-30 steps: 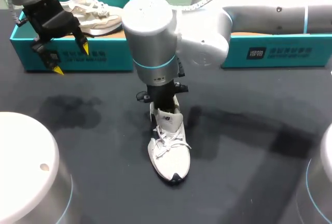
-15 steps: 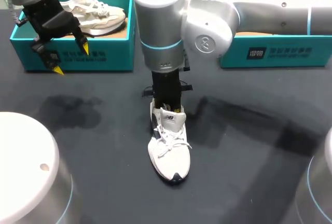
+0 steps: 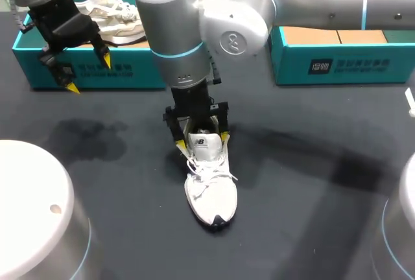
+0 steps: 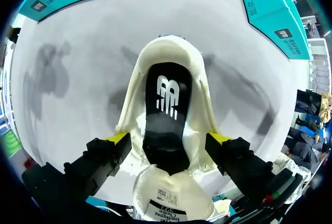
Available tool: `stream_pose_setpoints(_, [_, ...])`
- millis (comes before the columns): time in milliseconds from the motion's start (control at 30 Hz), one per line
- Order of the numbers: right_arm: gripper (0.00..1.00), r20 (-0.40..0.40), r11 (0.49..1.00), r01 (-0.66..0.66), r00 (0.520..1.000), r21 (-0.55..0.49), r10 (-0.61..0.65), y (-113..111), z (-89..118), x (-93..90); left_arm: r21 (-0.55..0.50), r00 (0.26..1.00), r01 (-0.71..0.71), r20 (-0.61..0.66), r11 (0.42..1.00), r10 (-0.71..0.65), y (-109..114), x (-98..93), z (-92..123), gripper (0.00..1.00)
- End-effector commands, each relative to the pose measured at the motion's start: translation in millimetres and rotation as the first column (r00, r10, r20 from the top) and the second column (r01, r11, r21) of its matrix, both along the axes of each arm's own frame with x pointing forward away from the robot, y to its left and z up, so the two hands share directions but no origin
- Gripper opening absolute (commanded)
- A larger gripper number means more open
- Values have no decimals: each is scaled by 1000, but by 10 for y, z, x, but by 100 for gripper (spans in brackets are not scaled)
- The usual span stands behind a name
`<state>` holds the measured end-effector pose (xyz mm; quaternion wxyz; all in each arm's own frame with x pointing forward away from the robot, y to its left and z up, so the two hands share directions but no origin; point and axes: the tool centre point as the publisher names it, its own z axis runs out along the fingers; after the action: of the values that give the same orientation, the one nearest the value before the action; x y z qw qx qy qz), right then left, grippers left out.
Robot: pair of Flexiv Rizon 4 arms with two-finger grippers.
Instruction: Take the shoe out of the shoebox, open the shoe tongue, remove and reinsert the insole, then place the shoe into the shoebox
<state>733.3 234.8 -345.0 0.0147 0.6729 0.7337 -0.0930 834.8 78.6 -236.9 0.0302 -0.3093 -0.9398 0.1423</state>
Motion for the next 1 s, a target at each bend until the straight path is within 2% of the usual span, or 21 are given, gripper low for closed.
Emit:
stream_pose_setpoints(33, [100, 0, 1000, 6, 1000, 14, -6, -20, -80, -51, 3, 1000, 0, 0, 1000, 0, -1, 1, -1, 100])
stream_pose_setpoints(367, [100, 22, 1000, 28, 999, 11, -28, -103, -41, -155, 3, 1000, 0, 0, 1000, 0, -1, 1, -1, 100])
stream_pose_setpoints(800, [100, 68, 1000, 21, 997, 10, -22, -79, 98, -227, 3, 1000, 0, 0, 1000, 0, -1, 1, -1, 100])
stream_pose_setpoints(1000, [100, 66, 999, 39, 997, 30, -41, -125, 49, -298, 3, 1000, 0, 0, 1000, 0, -1, 1, -1, 100])
